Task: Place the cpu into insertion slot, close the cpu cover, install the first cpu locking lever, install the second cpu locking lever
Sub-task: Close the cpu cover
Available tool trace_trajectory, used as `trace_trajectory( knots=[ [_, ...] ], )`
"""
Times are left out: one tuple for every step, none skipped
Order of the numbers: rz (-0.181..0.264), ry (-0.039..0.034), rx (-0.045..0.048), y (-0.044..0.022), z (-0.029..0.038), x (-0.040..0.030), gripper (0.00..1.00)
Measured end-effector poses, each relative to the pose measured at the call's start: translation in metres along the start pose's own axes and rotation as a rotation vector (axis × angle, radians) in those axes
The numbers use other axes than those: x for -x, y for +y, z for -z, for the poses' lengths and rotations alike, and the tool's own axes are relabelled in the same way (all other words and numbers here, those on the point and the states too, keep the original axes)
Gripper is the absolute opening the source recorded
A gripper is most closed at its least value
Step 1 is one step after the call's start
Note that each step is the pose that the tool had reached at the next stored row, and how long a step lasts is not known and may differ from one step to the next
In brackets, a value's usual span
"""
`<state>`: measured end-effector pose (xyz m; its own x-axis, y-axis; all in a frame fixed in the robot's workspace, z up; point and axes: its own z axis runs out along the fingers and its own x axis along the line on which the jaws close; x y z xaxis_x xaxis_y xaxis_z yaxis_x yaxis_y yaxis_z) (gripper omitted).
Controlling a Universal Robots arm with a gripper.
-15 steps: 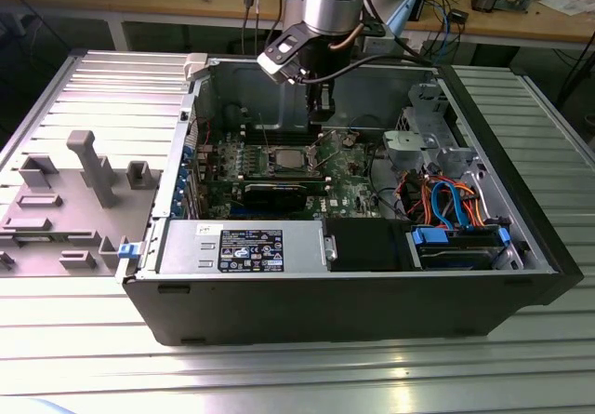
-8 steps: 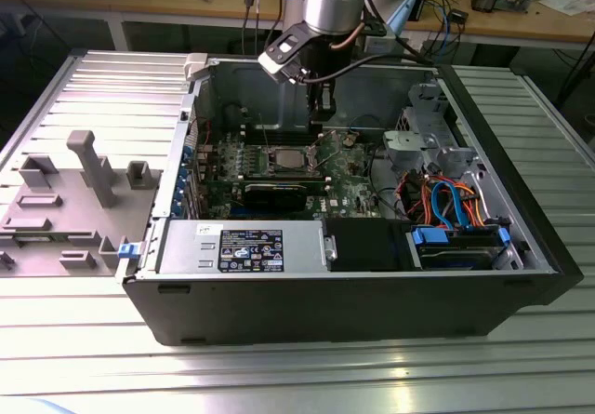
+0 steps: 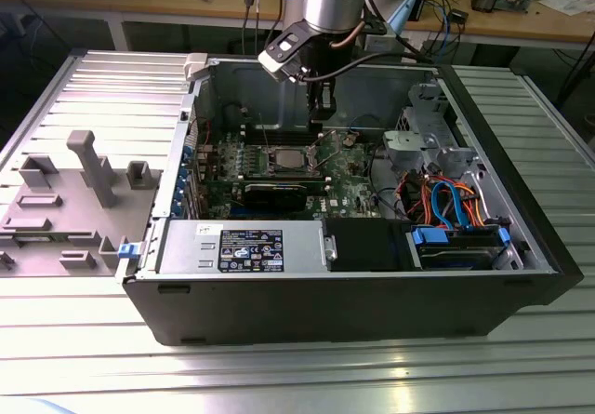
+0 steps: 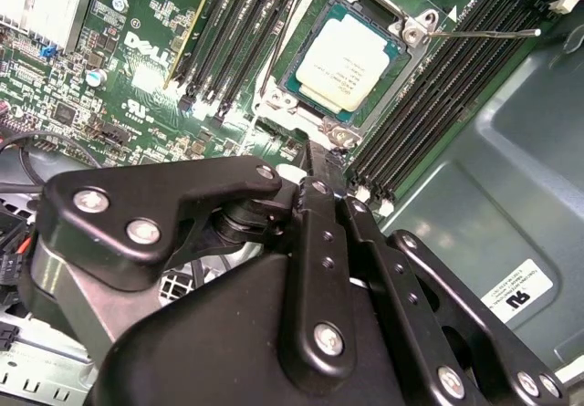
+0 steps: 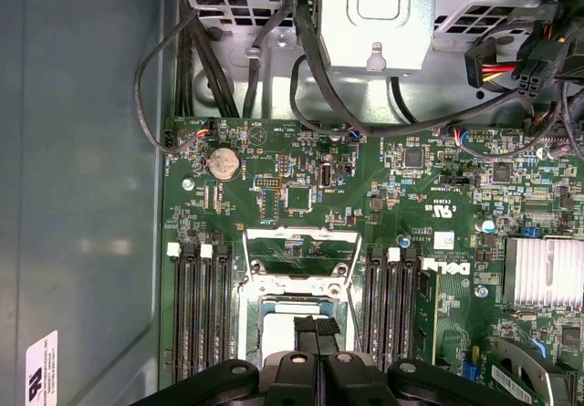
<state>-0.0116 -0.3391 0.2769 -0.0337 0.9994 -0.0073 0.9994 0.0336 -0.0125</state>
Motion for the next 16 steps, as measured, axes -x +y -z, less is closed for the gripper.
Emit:
trace_trajectory(
  knots=[
    [0.0, 0.0, 0.0, 0.0, 0.0, 0.0, 0.11],
    [0.0, 0.0, 0.0, 0.0, 0.0001, 0.0, 0.11],
    [0.0, -0.0002, 0.0, 0.0, 0.0005, 0.0, 0.11],
    [0.0, 0.0, 0.0, 0.0, 0.0007, 0.0, 0.11],
    [0.0, -0.0004, -0.0002, 0.0, 0.0012, 0.0001, 0.11],
    [0.0, -0.0003, -0.0001, 0.0, 0.0018, 0.0, 0.11],
    [0.0, -0.0002, 0.0, 0.0, 0.0022, 0.0, 0.11],
    [0.0, 0.0, 0.0001, 0.0, 0.0025, 0.0, 0.11],
    [0.0, 0.0002, 0.0002, 0.0, 0.0029, 0.0, 0.11],
    [0.0, 0.0001, 0.0001, 0.0002, 0.003, 0.0, 0.11],
    [0.0, 0.0, 0.0, 0.0017, 0.0031, 0.0001, 0.11],
    [0.0, -0.0001, 0.0, 0.0029, 0.0031, 0.0001, 0.11],
    [0.0, -0.0001, 0.0, 0.004, 0.0032, 0.0002, 0.11],
    [0.0, -0.0002, 0.0, 0.0047, 0.0032, 0.0002, 0.11],
    [0.0, -0.0001, 0.0, 0.0055, 0.0032, 0.0001, 0.11],
    [0.0, -0.0002, 0.0, 0.0058, 0.0032, 0.0, 0.11]
  ],
)
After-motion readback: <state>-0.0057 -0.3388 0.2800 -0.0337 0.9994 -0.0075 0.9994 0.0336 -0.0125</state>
